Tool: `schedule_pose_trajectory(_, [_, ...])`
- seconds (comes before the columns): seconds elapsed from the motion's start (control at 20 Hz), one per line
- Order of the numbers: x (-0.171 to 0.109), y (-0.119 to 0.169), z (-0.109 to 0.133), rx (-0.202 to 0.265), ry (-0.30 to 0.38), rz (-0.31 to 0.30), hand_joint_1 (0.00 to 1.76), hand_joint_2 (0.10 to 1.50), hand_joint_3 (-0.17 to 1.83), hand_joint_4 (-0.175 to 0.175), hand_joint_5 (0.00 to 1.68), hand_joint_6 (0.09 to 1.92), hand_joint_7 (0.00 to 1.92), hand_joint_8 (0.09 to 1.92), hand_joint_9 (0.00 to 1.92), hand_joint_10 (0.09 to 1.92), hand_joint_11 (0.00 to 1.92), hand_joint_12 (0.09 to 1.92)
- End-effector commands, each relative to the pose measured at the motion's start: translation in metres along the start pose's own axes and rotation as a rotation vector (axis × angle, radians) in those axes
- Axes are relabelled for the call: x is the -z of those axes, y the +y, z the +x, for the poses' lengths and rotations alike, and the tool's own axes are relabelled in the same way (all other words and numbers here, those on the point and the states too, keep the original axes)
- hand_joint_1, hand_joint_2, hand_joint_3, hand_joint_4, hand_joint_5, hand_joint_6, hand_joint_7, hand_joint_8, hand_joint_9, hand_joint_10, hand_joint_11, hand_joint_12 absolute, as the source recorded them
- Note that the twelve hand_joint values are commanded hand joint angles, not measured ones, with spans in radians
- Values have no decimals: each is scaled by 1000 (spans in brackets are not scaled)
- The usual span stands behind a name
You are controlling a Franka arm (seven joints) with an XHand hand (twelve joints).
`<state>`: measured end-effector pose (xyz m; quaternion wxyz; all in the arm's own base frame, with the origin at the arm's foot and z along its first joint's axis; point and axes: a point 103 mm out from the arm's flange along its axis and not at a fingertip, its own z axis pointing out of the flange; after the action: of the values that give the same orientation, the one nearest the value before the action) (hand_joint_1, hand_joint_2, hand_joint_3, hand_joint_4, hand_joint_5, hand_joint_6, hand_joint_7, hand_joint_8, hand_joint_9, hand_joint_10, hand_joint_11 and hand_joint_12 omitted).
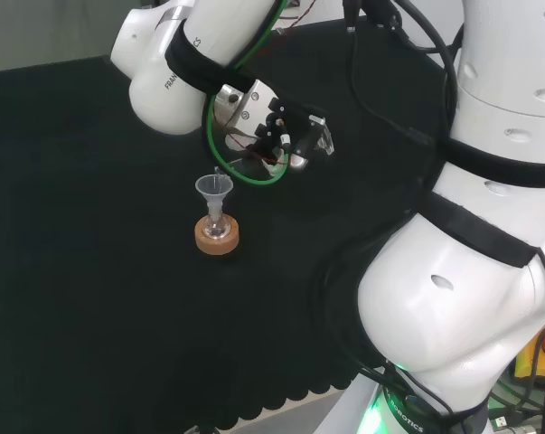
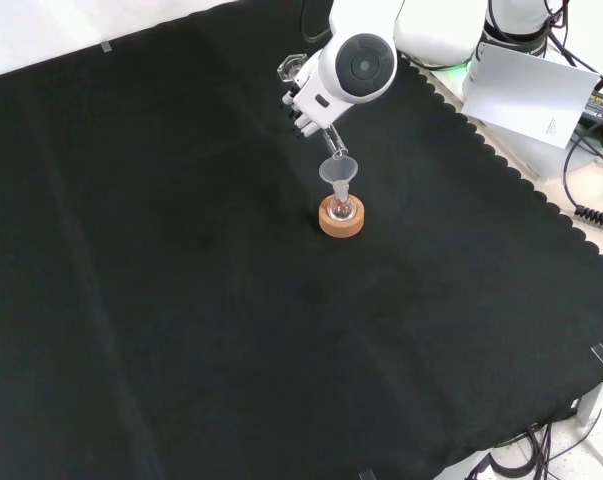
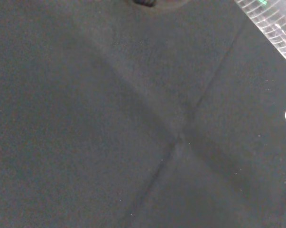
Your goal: Pour the water from the graduated cylinder into the round-bottom flask.
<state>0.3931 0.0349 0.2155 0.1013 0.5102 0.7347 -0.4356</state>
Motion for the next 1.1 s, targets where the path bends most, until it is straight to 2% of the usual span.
schedule_pose_trajectory(0.05, [2, -1, 1, -12, -23, 3, 1278, 1064, -1, -175, 1081, 843, 1104, 827, 1453, 87, 1249, 730])
schedule_pose_trajectory(0.45, [1, -1, 0, -10, -29, 2, 1278, 1063, -1, -175, 1081, 843, 1105, 827, 1454, 87, 1249, 729])
schedule_pose_trajectory(0.65, [0, 0, 0, -5, 19, -22, 1278, 1063, -1, -175, 1081, 843, 1105, 827, 1453, 87, 1249, 728])
schedule_pose_trajectory(0.75, [-1, 1, -2, 1, 84, -46, 1278, 1063, -1, -175, 1081, 843, 1105, 827, 1452, 87, 1249, 728])
schedule_pose_trajectory(0.9, [-8, 0, -12, 12, 231, -112, 1278, 1064, 0, -175, 1080, 843, 1104, 827, 1451, 87, 1249, 728])
schedule_pose_trajectory(1.05, [-12, -1, -17, 15, 291, -146, 1278, 1064, 0, -175, 1079, 845, 1103, 828, 1451, 87, 1250, 728])
schedule_pose_trajectory(1.1, [-14, -1, -20, 18, 331, -168, 1278, 1064, 0, -175, 1079, 845, 1103, 829, 1451, 87, 1250, 727])
